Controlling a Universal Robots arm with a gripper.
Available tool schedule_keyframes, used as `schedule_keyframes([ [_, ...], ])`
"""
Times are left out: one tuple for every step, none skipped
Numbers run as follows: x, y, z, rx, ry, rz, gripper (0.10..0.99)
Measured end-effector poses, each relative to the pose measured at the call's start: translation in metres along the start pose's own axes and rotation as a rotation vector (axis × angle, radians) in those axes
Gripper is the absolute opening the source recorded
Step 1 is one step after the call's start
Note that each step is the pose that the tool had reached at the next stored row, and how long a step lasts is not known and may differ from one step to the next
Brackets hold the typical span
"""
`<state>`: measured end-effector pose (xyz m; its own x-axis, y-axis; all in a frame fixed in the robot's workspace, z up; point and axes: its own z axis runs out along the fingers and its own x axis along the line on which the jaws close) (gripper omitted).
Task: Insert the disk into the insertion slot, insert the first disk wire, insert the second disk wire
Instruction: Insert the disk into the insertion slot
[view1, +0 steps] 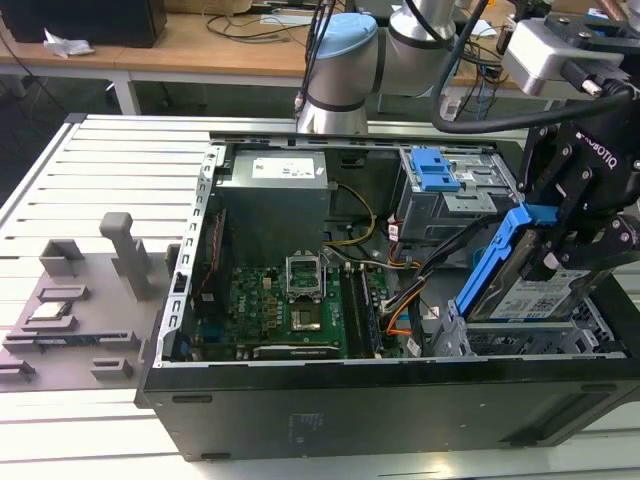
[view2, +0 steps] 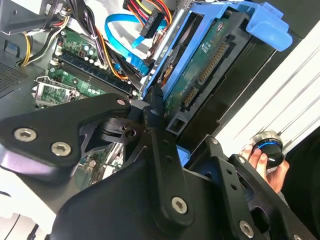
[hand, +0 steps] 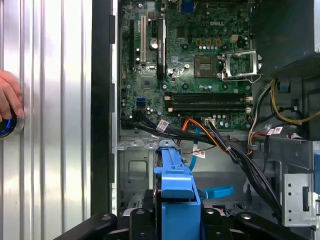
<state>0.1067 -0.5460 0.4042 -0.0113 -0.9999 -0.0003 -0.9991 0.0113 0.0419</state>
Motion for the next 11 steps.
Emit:
schedule_keyframes([
  [0.0,0.0,0.0,0.0,0.0001,0.0,0.365],
  [0.0,0.0,0.0,0.0,0.0001,0.0,0.365],
  [0.0,0.0,0.0001,0.0,0.0,0.0,0.365],
  [0.0,0.0,0.0001,0.0,0.0,0.0,0.365],
  [0.0,0.0,0.0001,0.0,0.0,0.0,0.365],
  [0.0,0.0,0.0001,0.0,0.0,0.0,0.365],
  [0.0,0.0,0.0001,0.0,0.0,0.0,0.365],
  [0.0,0.0,0.0001,0.0,0.0,0.0,0.365],
  [0.0,0.0,0.0001,0.0,0.0001,0.0,0.365],
  [0.0,0.0,0.0001,0.0,0.0,0.0,0.373],
  [0.0,0.0,0.0001,0.0,0.0002,0.0,0.373],
])
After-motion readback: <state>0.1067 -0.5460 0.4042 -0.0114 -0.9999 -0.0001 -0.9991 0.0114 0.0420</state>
